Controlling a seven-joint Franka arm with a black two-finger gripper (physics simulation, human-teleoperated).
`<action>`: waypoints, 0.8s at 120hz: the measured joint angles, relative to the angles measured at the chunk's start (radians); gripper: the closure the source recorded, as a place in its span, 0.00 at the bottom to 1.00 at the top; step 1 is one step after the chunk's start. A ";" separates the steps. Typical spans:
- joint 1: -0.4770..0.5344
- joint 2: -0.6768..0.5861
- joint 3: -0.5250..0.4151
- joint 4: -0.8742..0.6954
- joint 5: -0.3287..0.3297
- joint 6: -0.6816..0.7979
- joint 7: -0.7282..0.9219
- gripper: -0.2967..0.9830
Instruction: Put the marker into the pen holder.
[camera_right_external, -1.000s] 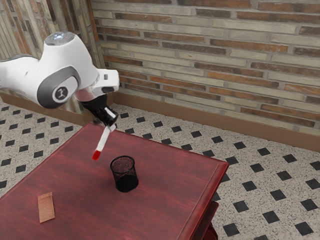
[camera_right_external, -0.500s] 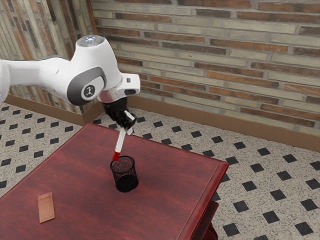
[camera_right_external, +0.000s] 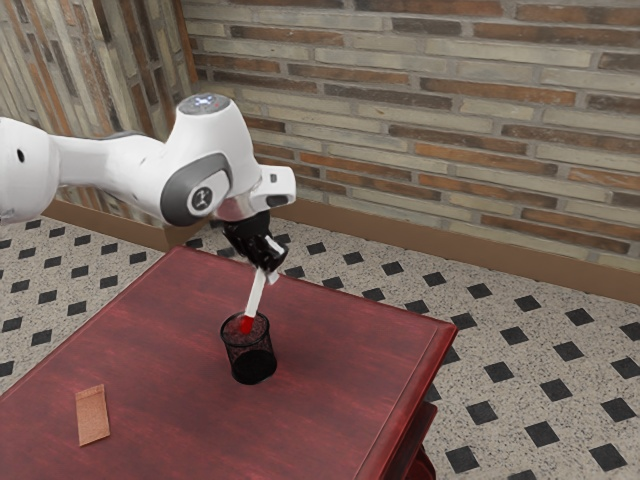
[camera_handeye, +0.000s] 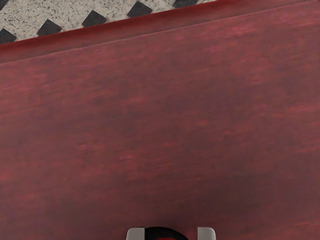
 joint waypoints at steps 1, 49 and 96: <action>0.000 0.002 0.000 0.001 0.000 0.001 0.000 0.82; 0.008 0.010 -0.001 -0.075 -0.026 0.000 0.018 0.54; 0.014 -0.175 -0.011 0.306 -0.024 -0.570 0.103 0.28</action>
